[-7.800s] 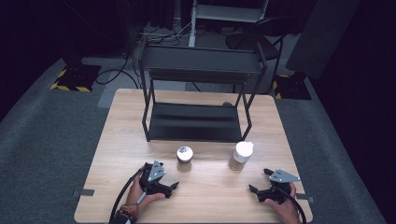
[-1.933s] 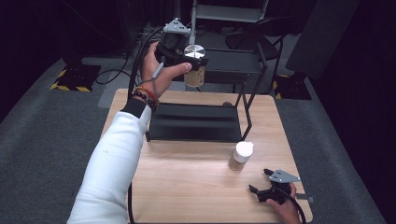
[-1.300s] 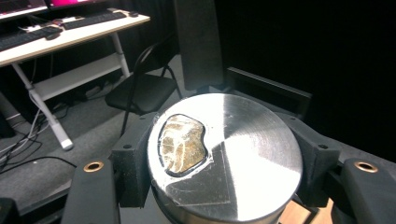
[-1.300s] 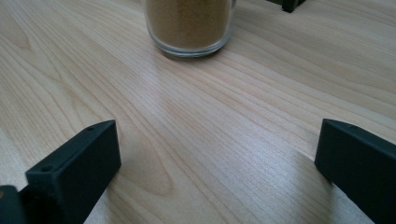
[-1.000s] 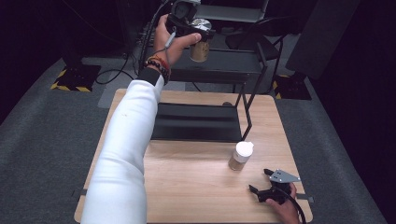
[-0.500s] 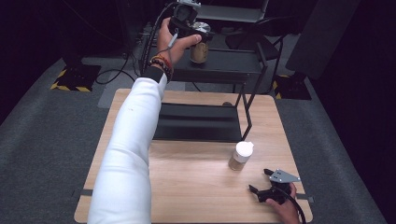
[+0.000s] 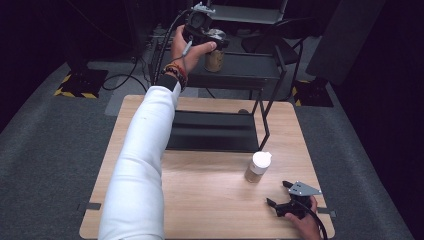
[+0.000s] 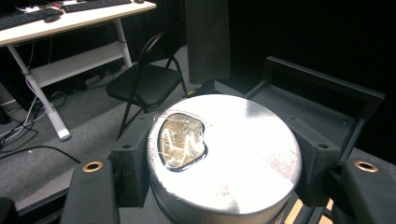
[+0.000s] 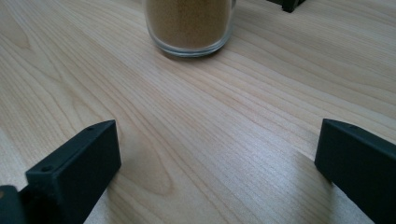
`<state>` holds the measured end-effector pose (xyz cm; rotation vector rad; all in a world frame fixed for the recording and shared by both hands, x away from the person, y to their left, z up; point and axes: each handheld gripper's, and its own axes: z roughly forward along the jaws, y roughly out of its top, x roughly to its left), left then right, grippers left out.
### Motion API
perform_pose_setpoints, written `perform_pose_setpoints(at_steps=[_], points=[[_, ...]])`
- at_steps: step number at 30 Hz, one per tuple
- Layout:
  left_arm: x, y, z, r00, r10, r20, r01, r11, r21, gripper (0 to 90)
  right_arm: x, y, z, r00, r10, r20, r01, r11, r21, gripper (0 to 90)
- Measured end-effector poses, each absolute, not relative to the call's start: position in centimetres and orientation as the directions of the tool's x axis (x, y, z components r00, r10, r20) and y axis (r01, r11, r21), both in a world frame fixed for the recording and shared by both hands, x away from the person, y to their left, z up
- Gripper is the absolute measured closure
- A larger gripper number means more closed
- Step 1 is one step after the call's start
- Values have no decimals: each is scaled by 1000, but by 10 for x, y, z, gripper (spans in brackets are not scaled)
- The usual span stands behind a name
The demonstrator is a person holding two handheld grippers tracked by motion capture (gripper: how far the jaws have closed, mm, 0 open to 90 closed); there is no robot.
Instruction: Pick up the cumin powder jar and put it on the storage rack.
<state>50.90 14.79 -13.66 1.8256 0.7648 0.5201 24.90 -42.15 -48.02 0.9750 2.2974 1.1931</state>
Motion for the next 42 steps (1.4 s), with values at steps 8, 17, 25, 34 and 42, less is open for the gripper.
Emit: perform_pose_setpoints(at_steps=[8, 17, 25, 34, 42], points=[[510, 148, -142, 693, 721, -13, 252, -226, 941, 217, 249, -421, -480, -690, 723, -11, 407, 401, 821, 0], [493, 149, -131, 645, 764, 14, 181, -171, 969, 10, 249, -421, -480, -689, 724, -12, 407, 401, 821, 0], [462, 161, -110, 669, 740, 62, 106, -178, 978, 0, 249, -421, -480, -689, 725, -11, 408, 400, 821, 0], [429, 173, -108, 664, 742, 91, 93, -203, 975, 0, 249, -421, -480, -689, 724, -11, 408, 400, 821, 0], [397, 185, -119, 659, 746, 96, 90, -205, 975, 0, 249, -421, -480, -689, 724, -11, 408, 400, 821, 0]])
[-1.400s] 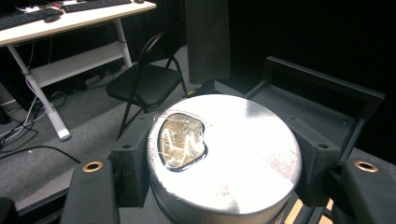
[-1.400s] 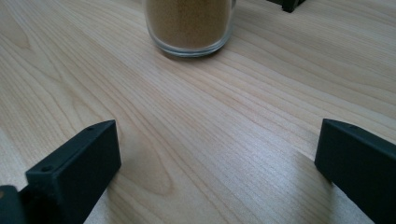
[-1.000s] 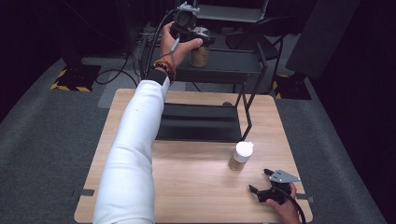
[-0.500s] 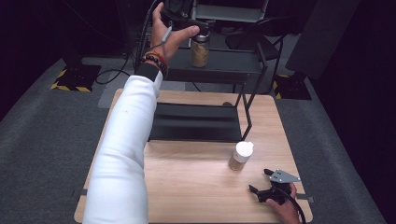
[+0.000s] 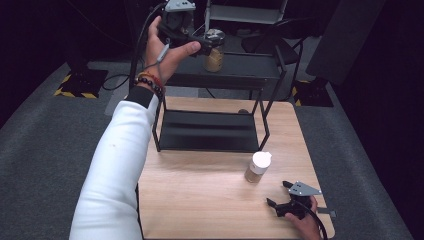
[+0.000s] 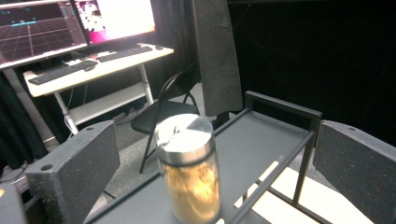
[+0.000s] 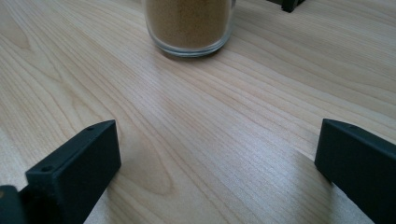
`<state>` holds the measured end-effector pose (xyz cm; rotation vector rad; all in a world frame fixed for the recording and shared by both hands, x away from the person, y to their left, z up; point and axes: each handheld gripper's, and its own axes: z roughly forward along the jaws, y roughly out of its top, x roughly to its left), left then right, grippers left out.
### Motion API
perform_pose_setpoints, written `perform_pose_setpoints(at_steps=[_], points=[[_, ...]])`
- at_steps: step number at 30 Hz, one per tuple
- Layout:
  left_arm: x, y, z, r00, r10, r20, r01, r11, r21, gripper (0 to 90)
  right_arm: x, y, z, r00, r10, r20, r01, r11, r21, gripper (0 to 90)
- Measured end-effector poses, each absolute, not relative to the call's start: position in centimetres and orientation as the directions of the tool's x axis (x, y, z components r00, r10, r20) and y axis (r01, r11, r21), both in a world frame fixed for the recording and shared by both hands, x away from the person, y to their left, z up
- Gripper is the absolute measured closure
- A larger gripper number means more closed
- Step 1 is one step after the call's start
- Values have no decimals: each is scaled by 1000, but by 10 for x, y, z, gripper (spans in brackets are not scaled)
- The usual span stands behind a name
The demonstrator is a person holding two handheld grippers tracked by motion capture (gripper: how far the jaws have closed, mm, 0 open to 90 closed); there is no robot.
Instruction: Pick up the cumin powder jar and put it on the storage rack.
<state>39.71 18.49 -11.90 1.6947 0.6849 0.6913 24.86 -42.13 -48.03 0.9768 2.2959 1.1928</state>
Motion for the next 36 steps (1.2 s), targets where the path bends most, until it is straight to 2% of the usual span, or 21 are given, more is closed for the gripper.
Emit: perform_pose_setpoints(at_steps=[17, 36], points=[[342, 202, -151, 662, 742, 101, 91, -214, 973, 0, 249, -421, -480, -689, 724, -11, 408, 400, 821, 0], [299, 210, -239, 671, 729, 137, 98, -270, 958, 0, 248, -421, -480, -690, 724, -12, 406, 401, 821, 0]])
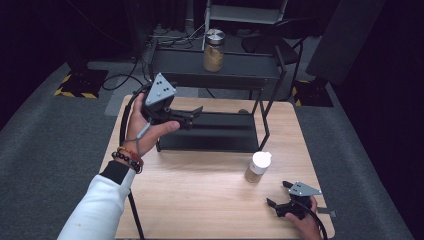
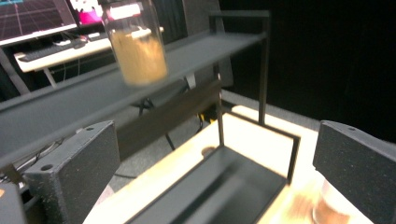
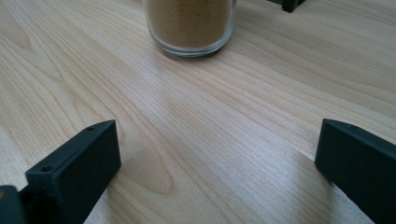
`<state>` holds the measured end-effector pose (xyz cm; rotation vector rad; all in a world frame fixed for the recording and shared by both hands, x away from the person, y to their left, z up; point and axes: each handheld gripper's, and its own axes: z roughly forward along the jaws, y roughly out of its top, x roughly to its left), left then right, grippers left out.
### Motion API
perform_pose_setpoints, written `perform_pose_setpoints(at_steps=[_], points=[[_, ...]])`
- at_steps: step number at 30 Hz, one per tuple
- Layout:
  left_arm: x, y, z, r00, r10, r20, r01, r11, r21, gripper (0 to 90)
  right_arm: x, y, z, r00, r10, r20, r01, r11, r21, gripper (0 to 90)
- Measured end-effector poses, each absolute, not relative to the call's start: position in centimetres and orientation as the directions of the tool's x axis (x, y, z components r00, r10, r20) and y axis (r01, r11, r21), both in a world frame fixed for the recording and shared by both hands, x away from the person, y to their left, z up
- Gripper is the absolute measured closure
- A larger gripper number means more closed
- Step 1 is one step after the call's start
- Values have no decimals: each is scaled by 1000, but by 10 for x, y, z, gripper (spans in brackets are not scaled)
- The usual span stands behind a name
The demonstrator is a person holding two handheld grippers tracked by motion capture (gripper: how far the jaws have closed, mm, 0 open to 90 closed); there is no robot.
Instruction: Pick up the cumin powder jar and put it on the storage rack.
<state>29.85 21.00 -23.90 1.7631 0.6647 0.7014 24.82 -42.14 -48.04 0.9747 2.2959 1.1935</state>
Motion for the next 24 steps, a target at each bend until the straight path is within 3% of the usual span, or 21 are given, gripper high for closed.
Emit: perform_pose_setpoints(at_steps=[24], points=[[277, 212, -334, 685, 720, 112, 192, -327, 925, 2, 248, -421, -480, -691, 723, -11, 406, 401, 821, 0]])
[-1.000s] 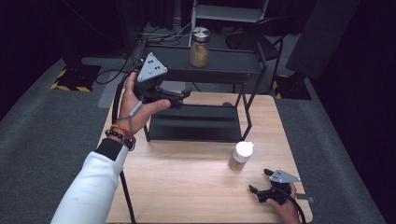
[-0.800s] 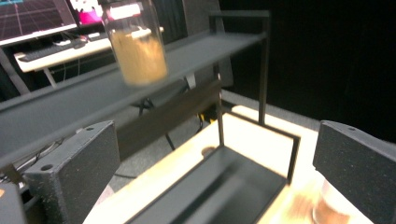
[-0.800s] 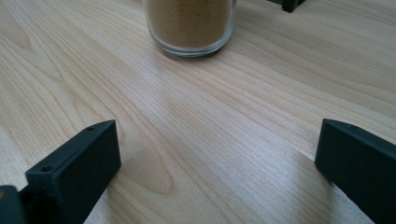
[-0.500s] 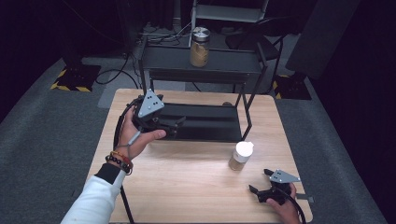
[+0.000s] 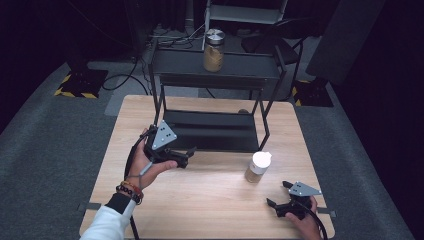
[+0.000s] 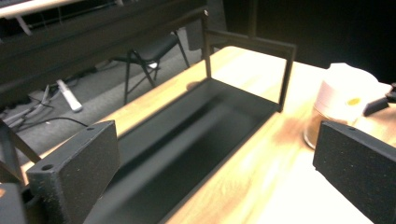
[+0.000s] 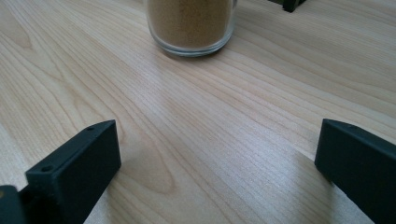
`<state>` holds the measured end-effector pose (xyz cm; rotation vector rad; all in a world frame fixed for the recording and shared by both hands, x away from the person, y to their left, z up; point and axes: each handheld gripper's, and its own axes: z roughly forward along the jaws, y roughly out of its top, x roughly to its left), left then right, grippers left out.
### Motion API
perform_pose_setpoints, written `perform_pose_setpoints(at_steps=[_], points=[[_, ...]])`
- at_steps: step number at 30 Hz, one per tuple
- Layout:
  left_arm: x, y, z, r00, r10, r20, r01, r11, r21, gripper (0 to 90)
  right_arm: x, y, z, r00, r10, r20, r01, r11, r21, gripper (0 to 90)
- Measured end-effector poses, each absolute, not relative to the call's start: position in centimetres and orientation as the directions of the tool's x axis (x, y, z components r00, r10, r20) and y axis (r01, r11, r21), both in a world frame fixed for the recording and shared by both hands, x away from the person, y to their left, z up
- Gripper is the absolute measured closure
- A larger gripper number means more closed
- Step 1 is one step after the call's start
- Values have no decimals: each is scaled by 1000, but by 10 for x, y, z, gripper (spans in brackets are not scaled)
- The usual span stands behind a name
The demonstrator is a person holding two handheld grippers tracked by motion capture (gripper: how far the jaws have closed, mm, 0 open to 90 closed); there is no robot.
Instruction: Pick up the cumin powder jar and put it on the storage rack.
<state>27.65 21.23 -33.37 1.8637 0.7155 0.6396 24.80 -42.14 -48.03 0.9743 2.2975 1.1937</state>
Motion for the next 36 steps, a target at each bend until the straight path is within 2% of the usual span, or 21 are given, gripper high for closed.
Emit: perform_pose_setpoints(at_steps=[12, 36], points=[[264, 215, -376, 692, 719, 67, 236, -313, 920, 1, 248, -421, -480, -691, 722, -11, 406, 402, 821, 0], [255, 220, -442, 703, 710, 39, 323, -368, 872, 2, 248, -422, -480, -693, 721, -10, 406, 402, 820, 0]])
